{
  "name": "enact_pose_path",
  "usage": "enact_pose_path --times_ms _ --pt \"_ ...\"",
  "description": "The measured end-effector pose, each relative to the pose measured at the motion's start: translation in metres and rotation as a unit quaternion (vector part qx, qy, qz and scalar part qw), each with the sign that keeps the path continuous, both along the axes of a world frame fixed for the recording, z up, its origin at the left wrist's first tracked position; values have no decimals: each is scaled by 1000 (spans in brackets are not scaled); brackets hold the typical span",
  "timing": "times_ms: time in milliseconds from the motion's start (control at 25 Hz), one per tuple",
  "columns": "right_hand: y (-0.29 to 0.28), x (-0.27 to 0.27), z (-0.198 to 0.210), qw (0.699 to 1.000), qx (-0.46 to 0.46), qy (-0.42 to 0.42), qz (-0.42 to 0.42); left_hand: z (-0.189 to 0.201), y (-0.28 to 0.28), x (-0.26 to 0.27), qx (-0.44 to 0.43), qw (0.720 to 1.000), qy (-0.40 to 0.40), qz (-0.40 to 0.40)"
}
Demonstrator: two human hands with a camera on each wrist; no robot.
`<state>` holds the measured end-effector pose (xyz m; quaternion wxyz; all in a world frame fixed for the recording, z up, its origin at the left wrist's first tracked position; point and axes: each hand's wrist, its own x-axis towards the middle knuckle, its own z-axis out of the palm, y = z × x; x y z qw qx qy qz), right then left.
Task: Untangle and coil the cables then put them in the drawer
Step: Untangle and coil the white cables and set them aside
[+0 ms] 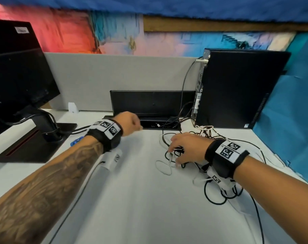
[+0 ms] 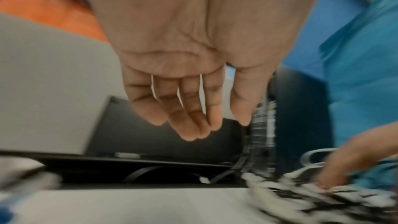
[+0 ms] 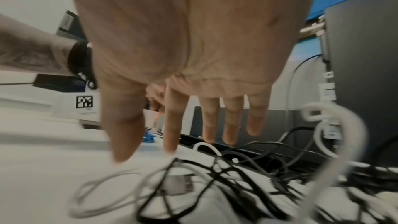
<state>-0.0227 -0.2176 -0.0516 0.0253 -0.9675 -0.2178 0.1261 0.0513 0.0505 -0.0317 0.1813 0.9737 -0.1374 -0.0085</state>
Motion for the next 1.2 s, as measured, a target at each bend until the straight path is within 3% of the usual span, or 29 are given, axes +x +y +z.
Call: enact_pose_path --times_ms 120,160,240,320,360,400,520,640,680,800,880,1000,1080,1200 --pt "17 -7 -19 993 -91 -54 43 -2 -62 -38 -74 981 113 -141" --pt "16 -7 -20 994 -79 -66 44 -9 -75 -43 -106 973 122 -163" --pt "6 -9 -8 995 74 -65 -4 -14 -90 -54 -238 952 117 -153" --pt "-6 -10 12 953 286 -76 -57 -12 -94 -60 -378 904 143 -140" --pt "-12 -11 23 927 356 -87 -76 -7 -95 -62 -408 886 155 -155" --pt "-16 -12 33 908 398 -94 -92 -2 -94 -62 -405 886 146 -171" --pt "-16 -13 56 869 469 -117 -109 15 -91 -64 -343 923 64 -160" --pt "-22 -14 79 772 614 -81 -144 17 -81 -65 -397 907 56 -129" --pt "-26 -15 83 763 623 -83 -153 16 -76 -65 -415 901 48 -118" --pt "-33 -18 83 787 572 -141 -184 15 -61 -66 -444 892 16 -80" --pt "-34 -18 80 783 563 -165 -205 13 -50 -65 -461 885 11 -69" --pt "-33 -16 74 778 561 -180 -220 4 -40 -66 -466 878 69 -84" --pt "-30 -15 69 787 547 -178 -224 -5 -37 -67 -518 846 91 -85" --pt "-24 -10 59 807 511 -177 -237 -3 -26 -63 -619 772 131 -60"
